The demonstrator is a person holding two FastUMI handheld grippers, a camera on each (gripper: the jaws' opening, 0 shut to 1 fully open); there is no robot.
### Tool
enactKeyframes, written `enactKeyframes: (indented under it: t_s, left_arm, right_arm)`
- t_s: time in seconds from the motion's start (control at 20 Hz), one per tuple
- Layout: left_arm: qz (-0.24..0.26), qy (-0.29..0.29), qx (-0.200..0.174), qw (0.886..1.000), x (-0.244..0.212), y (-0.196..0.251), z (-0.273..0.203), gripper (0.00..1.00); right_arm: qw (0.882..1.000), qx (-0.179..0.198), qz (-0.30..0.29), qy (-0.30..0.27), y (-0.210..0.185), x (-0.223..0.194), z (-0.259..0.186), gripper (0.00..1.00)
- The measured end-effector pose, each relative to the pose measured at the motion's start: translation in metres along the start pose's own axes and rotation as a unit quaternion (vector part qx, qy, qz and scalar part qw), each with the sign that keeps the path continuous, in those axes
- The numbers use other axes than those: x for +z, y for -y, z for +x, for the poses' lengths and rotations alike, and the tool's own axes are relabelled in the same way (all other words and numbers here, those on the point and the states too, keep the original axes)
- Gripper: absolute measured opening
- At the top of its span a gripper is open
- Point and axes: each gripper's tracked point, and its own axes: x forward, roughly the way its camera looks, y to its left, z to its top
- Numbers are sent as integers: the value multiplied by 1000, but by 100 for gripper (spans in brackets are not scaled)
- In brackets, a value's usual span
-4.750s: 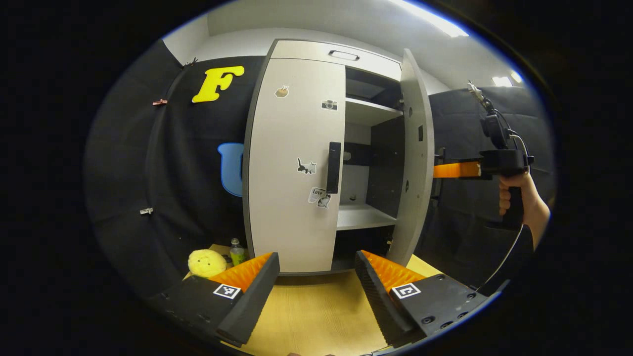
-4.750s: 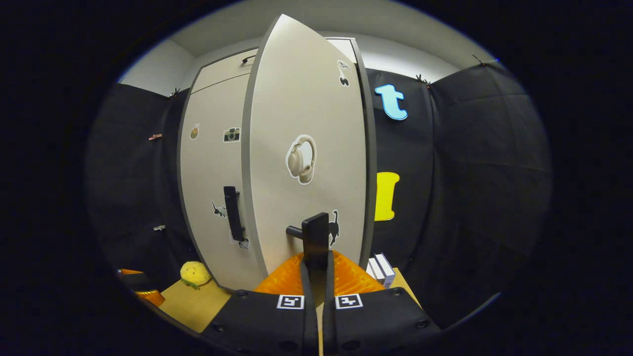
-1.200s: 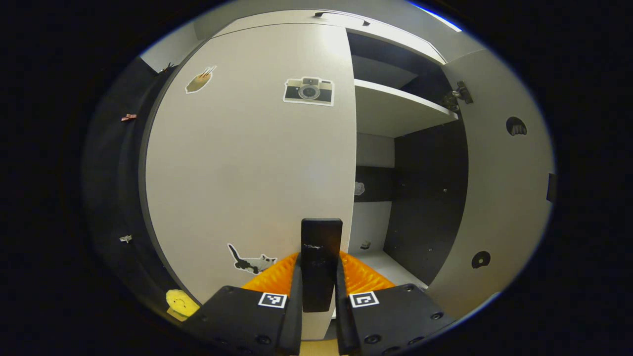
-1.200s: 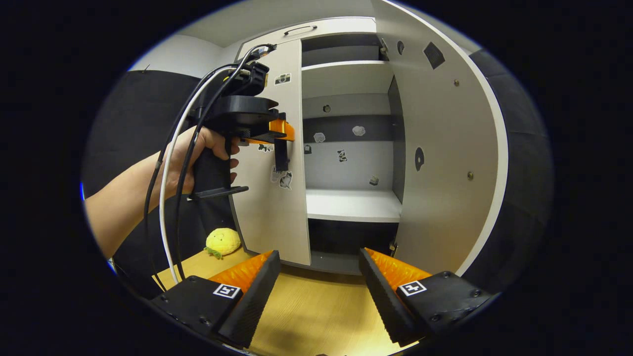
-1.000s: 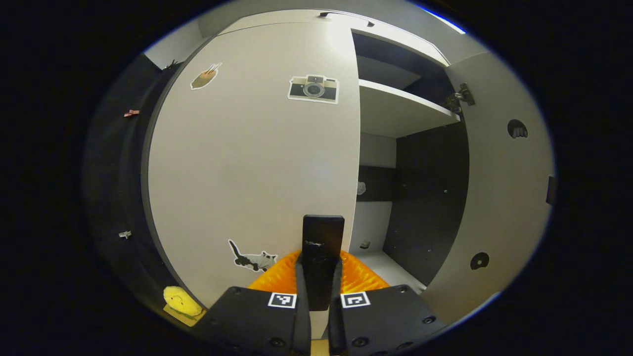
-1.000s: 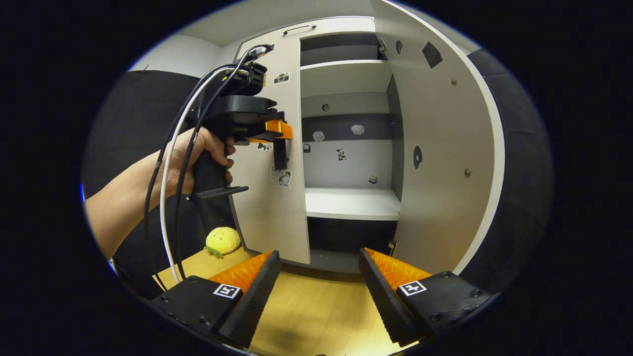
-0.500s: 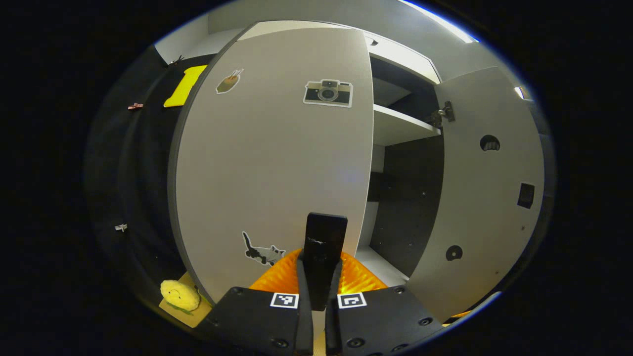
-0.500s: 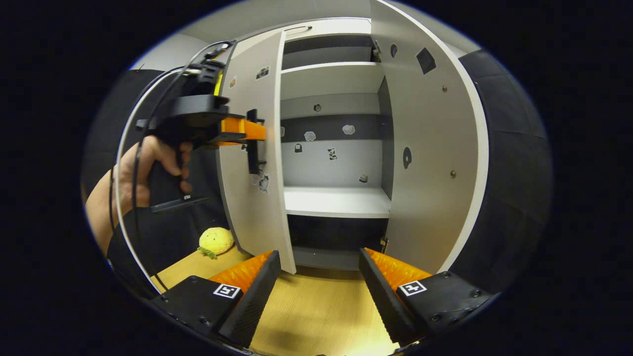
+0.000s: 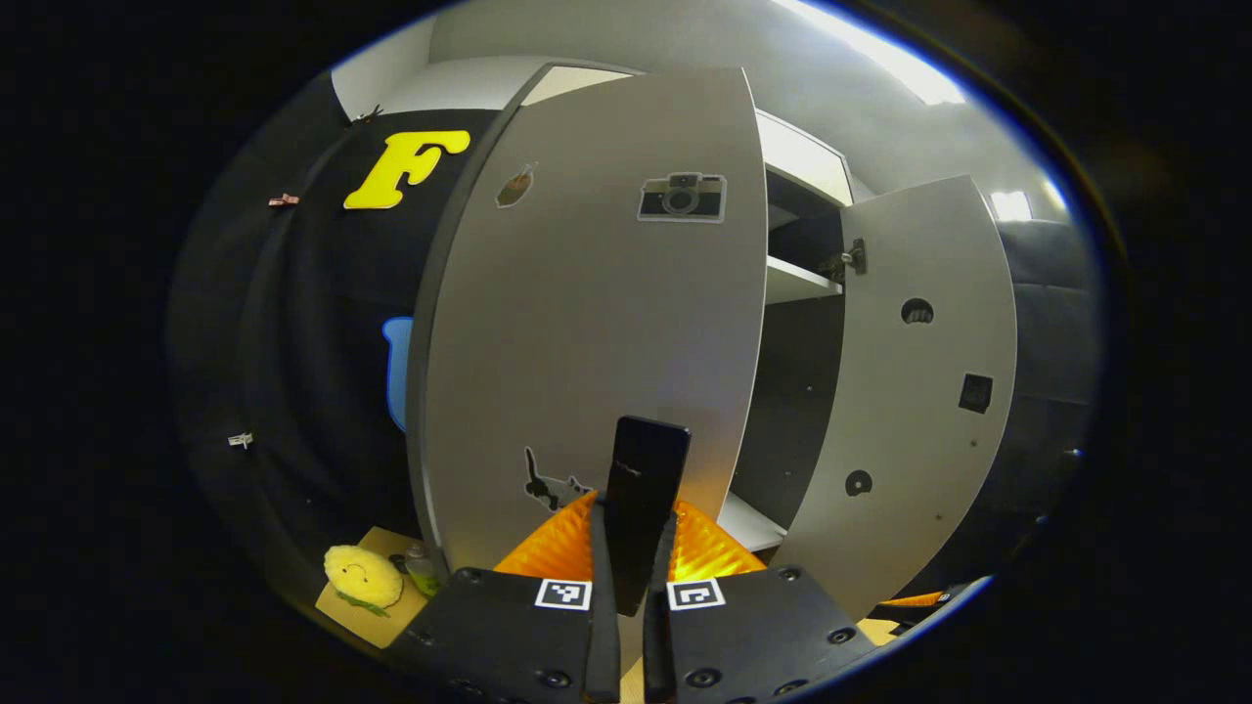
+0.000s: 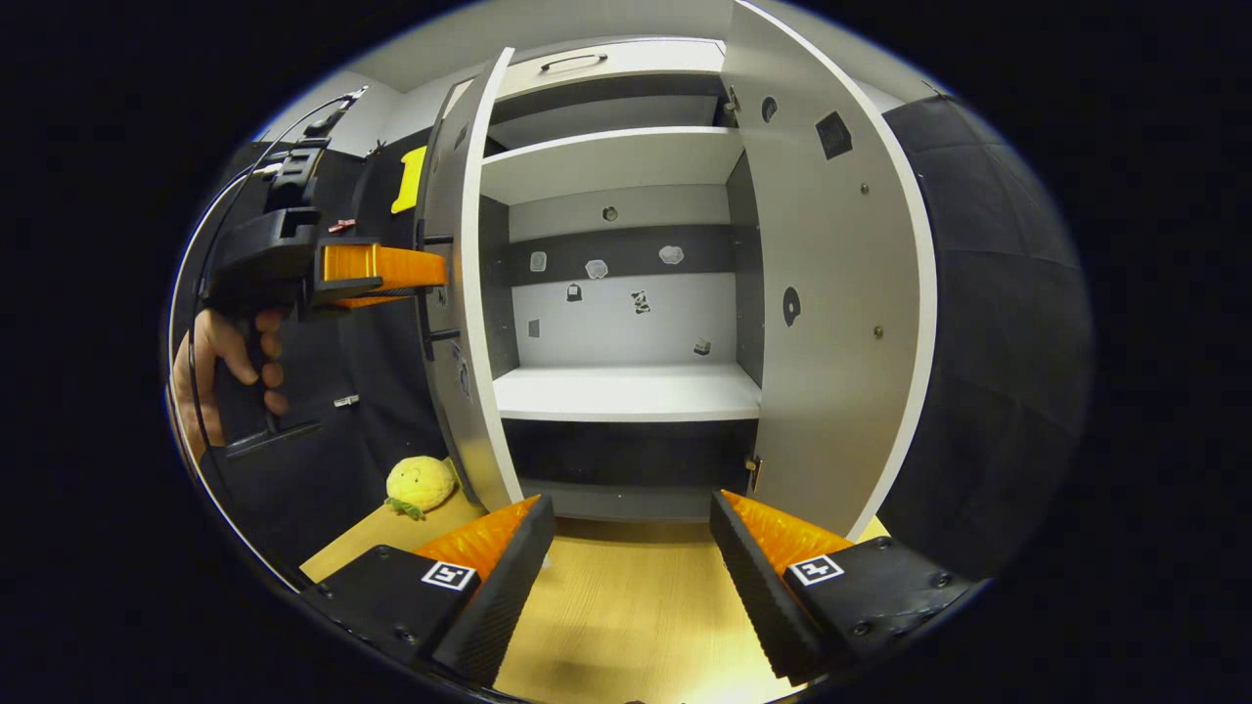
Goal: Open the right door of the double-door shoe cabinet with the right hand, and open the left door with the left hand.
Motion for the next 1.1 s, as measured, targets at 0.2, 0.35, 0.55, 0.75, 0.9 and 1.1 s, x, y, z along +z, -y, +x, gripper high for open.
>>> enactKeyframes:
  t_s: [0.2,0.35,0.55,0.75,0.9,1.1]
  left_arm:
    - [-1,7,1,1000,0,-11,-19,14]
    - [4,11,9,1000,5,-29,-44,14]
    - [16,15,13,1000,7,-51,-59,14]
    - [29,22,21,999,12,-80,-74,14]
    - [34,22,37,998,15,-109,-86,13]
    - [65,12,80,995,19,-162,-97,6]
  right_arm:
    - [1000,-2,0,-4,-16,-5,-8,100]
    - [1000,-6,6,-5,-25,-8,-14,100]
    - [1000,-13,12,-7,-34,-9,-18,100]
    - [999,-30,14,-3,-32,-5,-21,100]
    - [999,-43,12,-1,-29,0,-23,100]
    - [998,-55,4,-2,-25,3,-27,100]
